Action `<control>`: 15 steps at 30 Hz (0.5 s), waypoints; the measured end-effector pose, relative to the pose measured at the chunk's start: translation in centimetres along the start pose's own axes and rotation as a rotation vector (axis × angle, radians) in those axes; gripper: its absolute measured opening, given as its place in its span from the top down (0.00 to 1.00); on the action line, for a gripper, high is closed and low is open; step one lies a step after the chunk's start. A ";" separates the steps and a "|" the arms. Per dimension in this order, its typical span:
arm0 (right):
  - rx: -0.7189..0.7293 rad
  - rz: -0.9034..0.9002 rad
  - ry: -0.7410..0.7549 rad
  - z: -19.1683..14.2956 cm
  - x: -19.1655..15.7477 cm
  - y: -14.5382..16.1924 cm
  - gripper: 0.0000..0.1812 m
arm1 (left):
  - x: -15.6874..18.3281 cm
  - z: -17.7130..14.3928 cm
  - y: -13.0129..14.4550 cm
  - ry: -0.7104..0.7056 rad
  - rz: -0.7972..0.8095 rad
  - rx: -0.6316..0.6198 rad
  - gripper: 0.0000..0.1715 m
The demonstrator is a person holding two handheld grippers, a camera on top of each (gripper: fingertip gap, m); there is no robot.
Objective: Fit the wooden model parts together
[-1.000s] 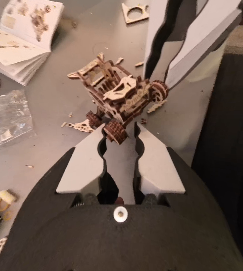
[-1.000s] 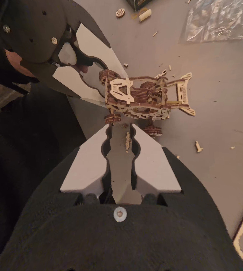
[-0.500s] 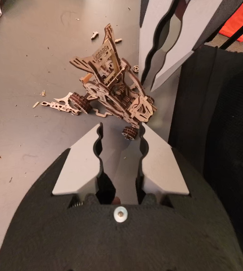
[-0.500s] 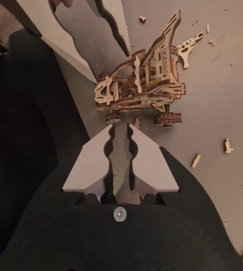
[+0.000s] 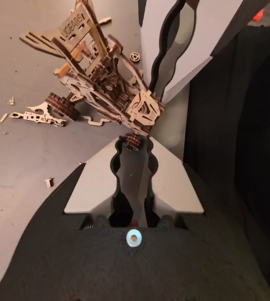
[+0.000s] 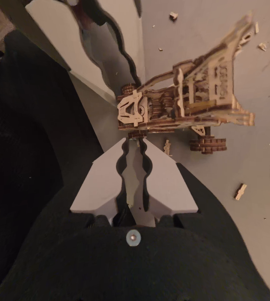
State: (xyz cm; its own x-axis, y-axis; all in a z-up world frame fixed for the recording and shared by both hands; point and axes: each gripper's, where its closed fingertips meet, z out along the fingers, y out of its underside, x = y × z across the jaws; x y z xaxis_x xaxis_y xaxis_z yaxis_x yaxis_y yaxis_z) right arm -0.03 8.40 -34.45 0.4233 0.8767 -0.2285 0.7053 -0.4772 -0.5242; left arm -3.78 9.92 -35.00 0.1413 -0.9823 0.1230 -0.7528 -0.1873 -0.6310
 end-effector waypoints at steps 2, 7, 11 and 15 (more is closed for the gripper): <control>0.020 0.058 -0.025 0.0 0.0 -0.1 0.94 | 0.0 0.0 0.0 -0.002 -0.017 -0.001 0.84; 0.036 0.019 0.019 -0.5 0.3 -0.5 0.91 | -0.1 -0.4 -0.4 -0.041 -0.048 0.017 0.66; 0.037 -0.004 0.044 -0.3 0.2 -0.6 0.89 | -0.3 -0.3 -1.2 -0.058 -0.015 0.023 0.65; 0.022 -0.018 0.054 0.2 0.1 -0.4 0.92 | -0.3 0.2 -1.6 -0.082 0.002 0.034 0.72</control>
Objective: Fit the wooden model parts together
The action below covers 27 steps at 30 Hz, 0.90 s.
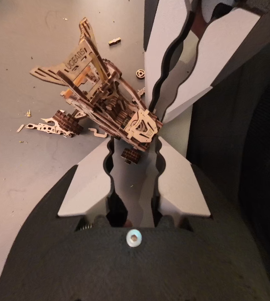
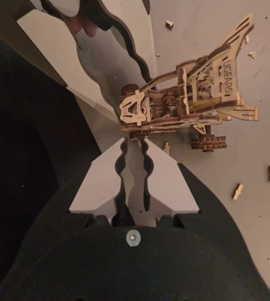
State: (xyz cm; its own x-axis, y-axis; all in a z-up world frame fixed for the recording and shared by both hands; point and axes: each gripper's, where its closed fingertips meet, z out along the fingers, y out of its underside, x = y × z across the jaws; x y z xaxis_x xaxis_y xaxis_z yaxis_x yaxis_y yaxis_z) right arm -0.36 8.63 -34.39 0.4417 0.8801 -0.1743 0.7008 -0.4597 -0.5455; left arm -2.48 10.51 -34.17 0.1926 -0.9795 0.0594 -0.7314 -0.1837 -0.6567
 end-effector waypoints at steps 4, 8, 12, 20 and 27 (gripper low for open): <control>-0.001 0.019 0.018 0.1 0.2 -0.1 0.94 | -0.2 0.0 -0.1 -0.019 -0.038 0.013 0.75; 0.015 0.080 0.028 0.1 0.5 -0.2 0.94 | -0.3 0.1 -0.3 -0.043 -0.041 0.012 0.79; 0.008 0.094 0.053 0.0 0.7 0.0 0.94 | -0.3 0.3 -0.5 -0.044 -0.069 0.022 0.79; 0.031 0.136 0.033 -0.2 0.9 0.0 0.91 | -1.2 -0.6 0.1 -0.060 -0.128 -0.004 0.67; 0.016 0.121 0.020 0.0 0.5 0.1 0.96 | -0.7 -0.2 1.1 0.004 -0.174 -0.031 0.70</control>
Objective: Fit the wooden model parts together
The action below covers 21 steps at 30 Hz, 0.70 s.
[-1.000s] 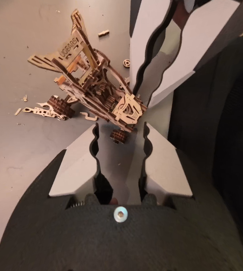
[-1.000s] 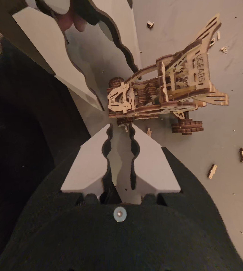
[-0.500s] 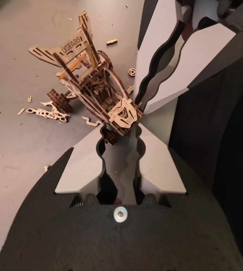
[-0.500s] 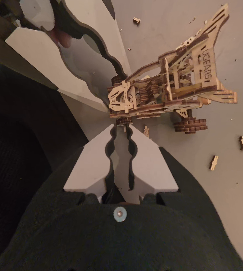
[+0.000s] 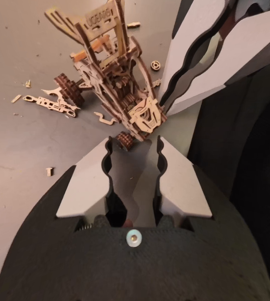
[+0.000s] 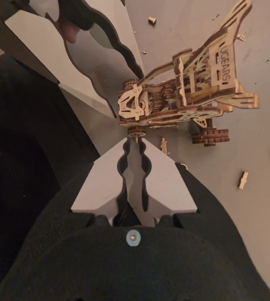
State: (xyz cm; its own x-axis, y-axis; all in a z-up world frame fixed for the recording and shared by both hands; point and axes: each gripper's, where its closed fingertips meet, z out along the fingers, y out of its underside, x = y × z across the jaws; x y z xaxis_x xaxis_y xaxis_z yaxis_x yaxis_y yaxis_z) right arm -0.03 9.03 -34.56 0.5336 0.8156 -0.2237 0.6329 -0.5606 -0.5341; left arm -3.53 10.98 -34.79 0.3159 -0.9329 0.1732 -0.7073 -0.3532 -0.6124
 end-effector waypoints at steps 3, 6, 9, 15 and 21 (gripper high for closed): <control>0.001 0.023 -0.029 0.6 -0.8 0.0 0.95 | 0.5 0.5 -0.4 -0.001 0.013 0.010 0.70; 0.000 0.029 -0.027 0.6 -0.8 0.0 0.95 | 0.5 0.4 -0.4 0.009 -0.002 0.023 0.70; 0.001 0.060 -0.038 0.5 -0.7 0.3 0.92 | 0.1 0.0 -0.1 0.020 -0.013 0.023 0.65; 0.035 0.101 -0.022 -1.0 0.3 0.1 0.84 | 0.7 -2.2 -2.9 0.100 -0.065 0.122 0.56; 0.060 0.121 -0.017 -2.0 1.1 -0.1 0.86 | 0.1 -0.1 -4.2 -0.003 -0.190 0.015 0.50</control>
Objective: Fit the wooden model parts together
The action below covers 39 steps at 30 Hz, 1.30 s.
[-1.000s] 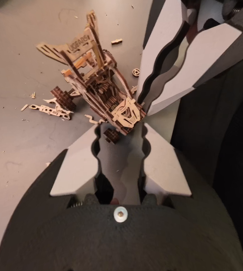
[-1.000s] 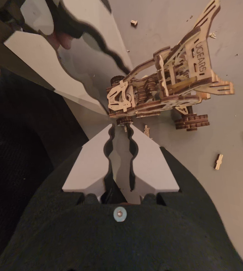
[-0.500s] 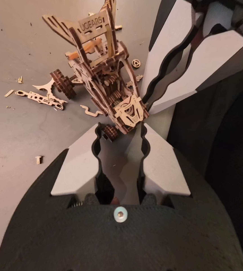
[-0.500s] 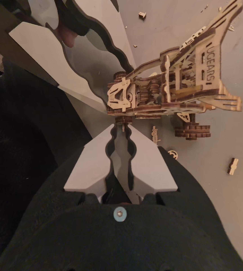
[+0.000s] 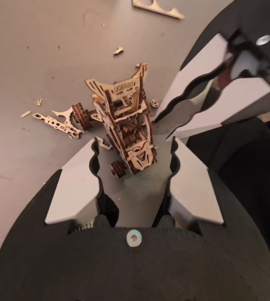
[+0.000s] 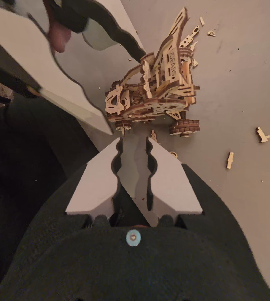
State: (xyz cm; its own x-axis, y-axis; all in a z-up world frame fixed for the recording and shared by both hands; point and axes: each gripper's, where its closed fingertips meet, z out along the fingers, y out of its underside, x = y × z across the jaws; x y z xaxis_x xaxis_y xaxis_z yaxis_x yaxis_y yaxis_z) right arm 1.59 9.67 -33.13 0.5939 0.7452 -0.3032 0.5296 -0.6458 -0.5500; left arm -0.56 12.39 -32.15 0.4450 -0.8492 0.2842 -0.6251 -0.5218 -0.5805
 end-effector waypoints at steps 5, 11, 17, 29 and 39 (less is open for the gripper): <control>0.021 0.000 0.001 -0.6 0.2 -0.2 0.87 | 0.1 1.3 0.4 -0.019 -0.040 -0.038 0.68; 0.082 -0.009 -0.009 -2.1 0.7 -1.1 0.87 | -0.8 0.3 -1.1 0.014 -0.142 0.086 0.69; 0.167 -0.004 -0.070 -3.4 0.4 -3.3 0.85 | -2.2 -3.2 -3.1 0.211 -0.394 0.360 0.69; 0.434 0.165 -0.512 -3.4 -4.1 -11.2 0.67 | -2.3 -13.7 -6.8 0.737 -0.606 0.923 0.69; 0.666 0.325 -0.916 -6.2 -5.4 -18.0 0.55 | -1.3 -16.2 -7.4 0.865 -0.558 1.014 0.69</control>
State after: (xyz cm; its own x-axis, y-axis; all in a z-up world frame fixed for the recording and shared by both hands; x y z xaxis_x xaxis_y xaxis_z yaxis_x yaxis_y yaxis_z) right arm -7.38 16.27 -16.72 -0.1580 0.5781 -0.8005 -0.1481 -0.8154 -0.5596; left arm -6.88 16.00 -15.87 -0.2757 -0.5313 0.8011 0.3768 -0.8264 -0.4185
